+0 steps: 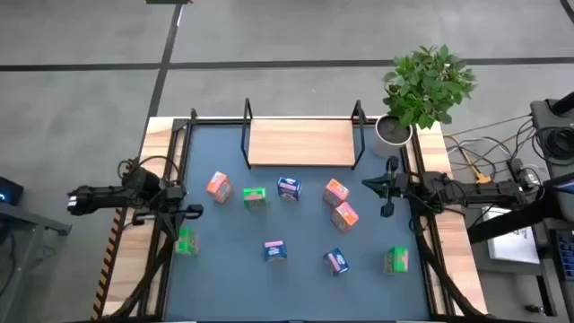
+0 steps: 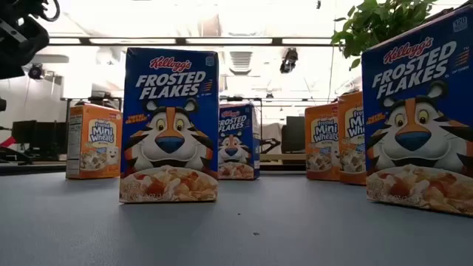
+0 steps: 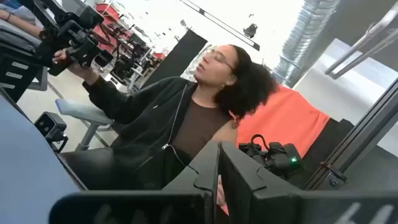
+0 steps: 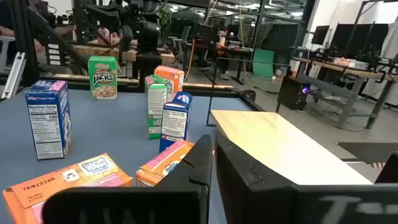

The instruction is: Stack cereal on shelf

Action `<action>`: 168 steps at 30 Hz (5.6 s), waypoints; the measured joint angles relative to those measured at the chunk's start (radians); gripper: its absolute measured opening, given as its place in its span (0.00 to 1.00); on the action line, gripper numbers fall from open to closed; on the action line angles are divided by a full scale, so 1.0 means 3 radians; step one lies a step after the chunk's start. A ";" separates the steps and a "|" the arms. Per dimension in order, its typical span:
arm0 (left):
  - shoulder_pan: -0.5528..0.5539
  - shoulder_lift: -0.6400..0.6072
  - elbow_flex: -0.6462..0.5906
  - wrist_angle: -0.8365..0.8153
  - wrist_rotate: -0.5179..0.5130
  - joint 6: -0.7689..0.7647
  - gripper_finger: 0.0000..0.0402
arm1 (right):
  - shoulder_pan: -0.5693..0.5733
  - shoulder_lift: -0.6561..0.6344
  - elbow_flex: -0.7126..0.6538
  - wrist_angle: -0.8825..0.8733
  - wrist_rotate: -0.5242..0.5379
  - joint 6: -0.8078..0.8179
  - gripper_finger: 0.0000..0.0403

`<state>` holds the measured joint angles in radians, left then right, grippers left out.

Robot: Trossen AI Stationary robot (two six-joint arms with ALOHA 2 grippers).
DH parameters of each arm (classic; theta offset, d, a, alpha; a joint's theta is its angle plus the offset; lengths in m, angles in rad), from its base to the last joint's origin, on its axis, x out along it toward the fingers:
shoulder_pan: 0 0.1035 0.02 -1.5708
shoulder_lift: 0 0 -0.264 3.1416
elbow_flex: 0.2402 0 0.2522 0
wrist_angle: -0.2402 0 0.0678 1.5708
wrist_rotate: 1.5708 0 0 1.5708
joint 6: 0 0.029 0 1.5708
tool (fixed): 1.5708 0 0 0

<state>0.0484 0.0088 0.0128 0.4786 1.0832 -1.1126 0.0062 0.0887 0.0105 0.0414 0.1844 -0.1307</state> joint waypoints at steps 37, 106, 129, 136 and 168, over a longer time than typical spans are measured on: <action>0.0002 -0.0002 0.0094 0.0004 -0.3409 0.1602 0.00 | 0.0000 0.0003 -0.0001 0.0567 0.0006 0.1168 0.03; 0.0003 0.1750 0.1882 -0.1648 -0.4189 0.3681 0.00 | 0.0153 0.4671 0.4669 -0.4143 -0.0004 0.3018 0.37; 0.0003 0.1754 0.1881 -0.1646 -0.4189 0.3738 0.00 | 0.0108 0.5019 0.4542 -0.3963 0.0233 0.2841 0.64; 0.0003 0.1754 0.1881 -0.1639 -0.4190 0.3754 0.00 | 0.0107 0.5122 0.4541 -0.3949 0.0232 0.2801 0.60; 0.0003 0.1754 0.1881 -0.1600 -0.4190 0.3763 0.00 | 0.0107 0.5123 0.4766 -0.4022 0.0173 0.2678 0.32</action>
<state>0.0494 0.5350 0.5770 -0.0013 -0.1737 0.0164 0.0383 1.6257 1.4404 -1.1653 0.2363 0.6727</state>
